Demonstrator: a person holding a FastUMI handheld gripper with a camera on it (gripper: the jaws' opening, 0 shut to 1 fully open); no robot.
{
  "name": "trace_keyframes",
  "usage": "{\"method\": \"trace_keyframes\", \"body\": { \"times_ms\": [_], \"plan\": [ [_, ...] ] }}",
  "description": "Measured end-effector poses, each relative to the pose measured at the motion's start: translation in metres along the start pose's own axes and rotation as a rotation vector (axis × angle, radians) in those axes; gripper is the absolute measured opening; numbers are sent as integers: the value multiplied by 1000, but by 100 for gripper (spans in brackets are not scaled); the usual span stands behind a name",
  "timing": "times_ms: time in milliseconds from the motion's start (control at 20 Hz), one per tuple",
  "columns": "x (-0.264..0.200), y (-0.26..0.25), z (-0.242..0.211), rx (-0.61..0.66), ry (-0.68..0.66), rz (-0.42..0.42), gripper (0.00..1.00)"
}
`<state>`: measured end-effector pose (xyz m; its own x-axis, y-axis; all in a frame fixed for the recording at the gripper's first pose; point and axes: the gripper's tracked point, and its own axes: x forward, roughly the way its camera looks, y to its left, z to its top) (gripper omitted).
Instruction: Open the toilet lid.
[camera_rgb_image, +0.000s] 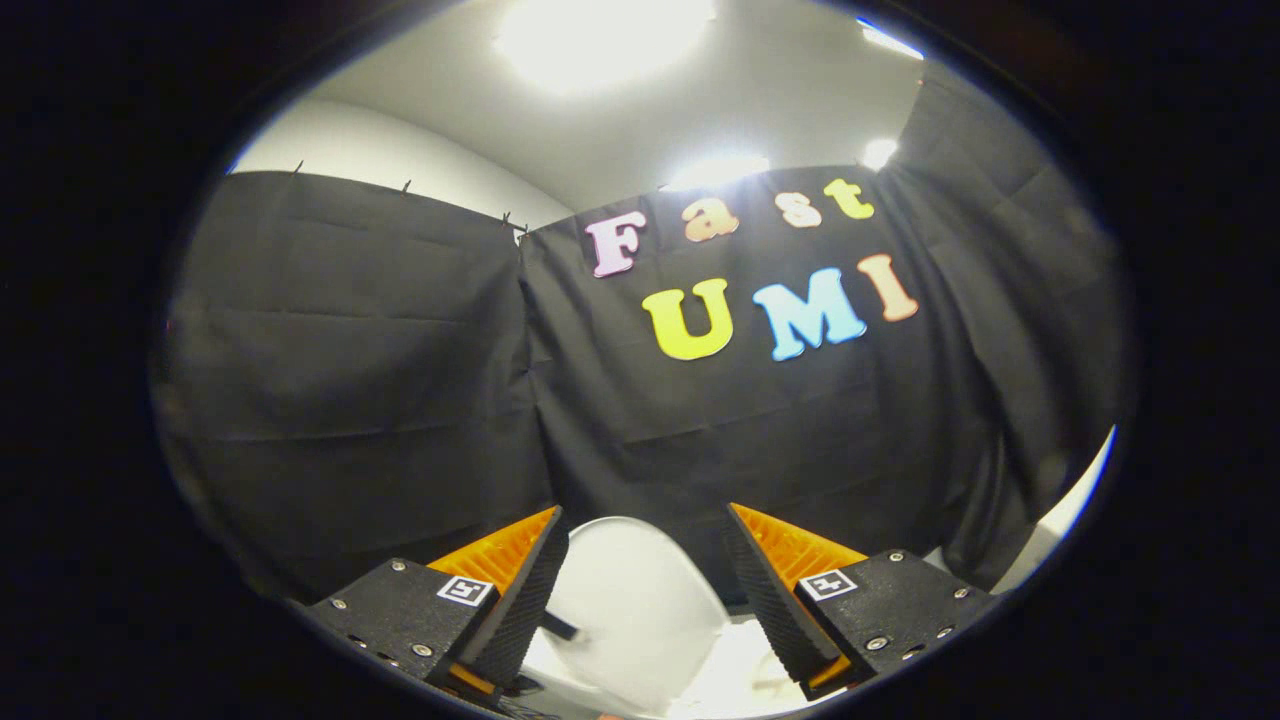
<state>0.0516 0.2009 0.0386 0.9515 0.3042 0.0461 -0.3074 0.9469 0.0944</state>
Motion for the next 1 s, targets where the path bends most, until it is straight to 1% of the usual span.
{"method": "trace_keyframes", "body": {
  "times_ms": [100,150,250,450,650,750,900,1000],
  "plan": [
    [-9,-39,11,-62,-23,-50,95],
    [-16,-55,15,-82,-31,-59,96],
    [-33,-72,24,-119,-58,-46,95],
    [-71,-123,18,-179,-52,-104,95],
    [-103,-149,13,-169,-48,-158,95],
    [-113,-156,10,-187,-34,-176,95],
    [-128,-159,11,-222,-47,-193,95],
    [-135,-160,4,-208,-54,-203,96]
  ]
}}
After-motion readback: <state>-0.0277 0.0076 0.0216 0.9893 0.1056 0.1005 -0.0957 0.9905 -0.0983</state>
